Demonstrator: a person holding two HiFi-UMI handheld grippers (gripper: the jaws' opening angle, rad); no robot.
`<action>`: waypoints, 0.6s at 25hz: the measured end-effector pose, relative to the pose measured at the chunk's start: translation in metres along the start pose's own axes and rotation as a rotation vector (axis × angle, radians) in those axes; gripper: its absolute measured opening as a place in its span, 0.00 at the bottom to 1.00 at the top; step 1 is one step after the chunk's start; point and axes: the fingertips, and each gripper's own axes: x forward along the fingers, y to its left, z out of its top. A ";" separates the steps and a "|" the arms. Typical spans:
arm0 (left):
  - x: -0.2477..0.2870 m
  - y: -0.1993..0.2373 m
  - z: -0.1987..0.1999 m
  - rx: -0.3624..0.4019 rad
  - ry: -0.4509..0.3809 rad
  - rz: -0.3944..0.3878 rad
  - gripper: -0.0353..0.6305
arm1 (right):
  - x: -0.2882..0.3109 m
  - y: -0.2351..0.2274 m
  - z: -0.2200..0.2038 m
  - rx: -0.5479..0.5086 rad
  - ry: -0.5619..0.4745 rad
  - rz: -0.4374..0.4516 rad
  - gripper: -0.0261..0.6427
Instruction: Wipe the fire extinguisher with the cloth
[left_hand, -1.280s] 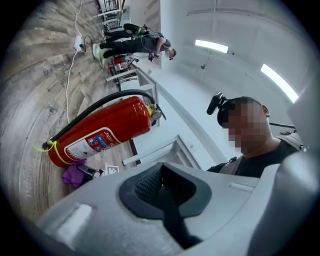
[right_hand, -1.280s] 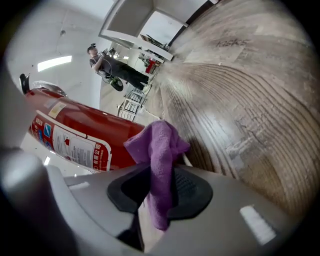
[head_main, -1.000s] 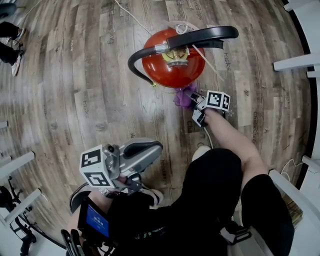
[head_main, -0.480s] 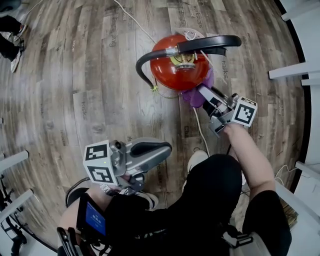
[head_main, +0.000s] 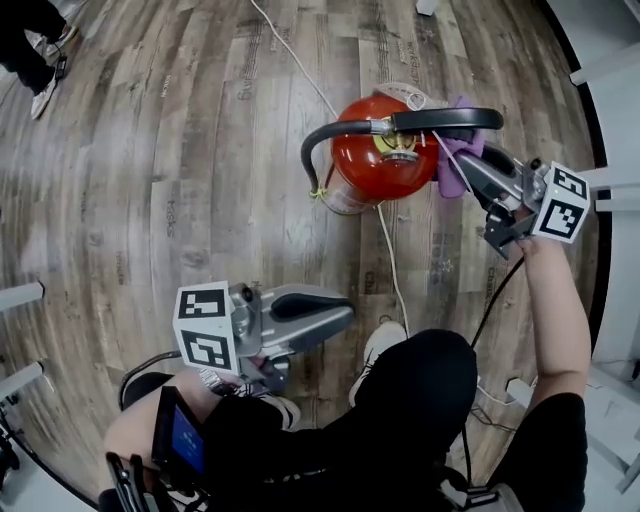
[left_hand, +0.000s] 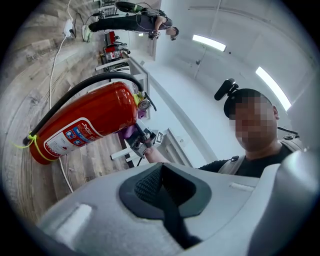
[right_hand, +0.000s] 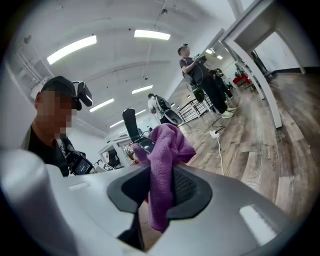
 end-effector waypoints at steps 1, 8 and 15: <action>-0.001 0.000 0.001 0.000 -0.003 0.003 0.05 | 0.004 -0.001 0.003 -0.030 0.032 0.008 0.18; -0.004 0.004 -0.007 -0.011 -0.006 0.025 0.05 | 0.025 -0.014 0.010 -0.107 0.188 0.227 0.18; -0.004 0.010 -0.007 -0.024 -0.010 0.044 0.05 | 0.047 -0.054 -0.031 0.141 0.116 0.348 0.17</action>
